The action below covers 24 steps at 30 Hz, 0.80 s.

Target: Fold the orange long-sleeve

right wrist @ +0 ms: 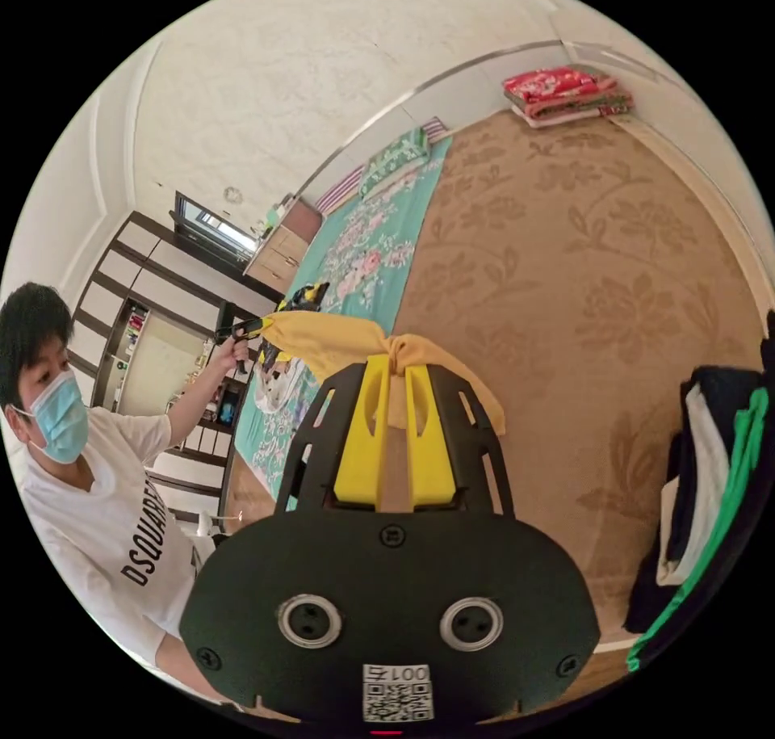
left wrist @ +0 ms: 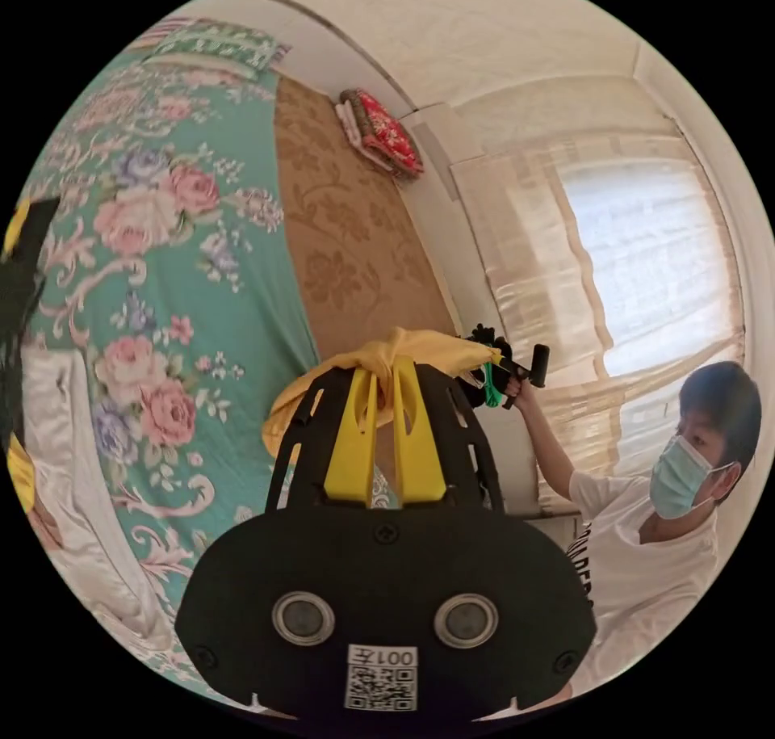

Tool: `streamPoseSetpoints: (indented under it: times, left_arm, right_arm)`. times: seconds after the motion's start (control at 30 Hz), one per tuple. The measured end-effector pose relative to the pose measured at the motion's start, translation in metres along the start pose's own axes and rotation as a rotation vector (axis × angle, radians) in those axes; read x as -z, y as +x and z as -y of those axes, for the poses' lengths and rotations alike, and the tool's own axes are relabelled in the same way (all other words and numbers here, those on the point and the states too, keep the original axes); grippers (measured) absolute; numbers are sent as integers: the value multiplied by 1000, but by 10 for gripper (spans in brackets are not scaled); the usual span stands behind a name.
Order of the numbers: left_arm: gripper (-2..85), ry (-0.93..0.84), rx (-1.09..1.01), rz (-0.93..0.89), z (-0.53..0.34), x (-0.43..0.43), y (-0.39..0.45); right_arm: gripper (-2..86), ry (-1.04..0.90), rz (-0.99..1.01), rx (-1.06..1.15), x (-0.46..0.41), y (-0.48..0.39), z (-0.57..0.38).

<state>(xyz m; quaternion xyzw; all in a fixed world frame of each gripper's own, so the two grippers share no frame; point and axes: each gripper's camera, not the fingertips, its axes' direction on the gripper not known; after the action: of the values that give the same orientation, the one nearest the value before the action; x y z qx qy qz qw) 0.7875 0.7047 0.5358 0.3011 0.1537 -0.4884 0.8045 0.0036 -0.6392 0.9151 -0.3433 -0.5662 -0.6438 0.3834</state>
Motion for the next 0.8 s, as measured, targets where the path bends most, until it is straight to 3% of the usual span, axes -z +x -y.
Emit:
streamPoseSetpoints:
  times: [0.2,0.4,0.57,0.67,0.8]
  left_arm:
    - [-13,67,-62,31,3,11,31]
    - [-13,-17,-18,102,-93,-45,-8]
    - [-8,-195,250,142,-226,-104,-58]
    - [7,-134,354,119,-262,-98,-51]
    - [26,-210,369,188,-279,-106,-45]
  right_arm:
    - [6,33,-13,55,23,-23,18]
    - [10,-102,81,-121,-25,26,-59]
    - [14,-364,81,-329,-78,61,-150]
    - [15,-304,183,-380,-63,48,-165]
    - [15,-382,98,-364,-55,28,-174]
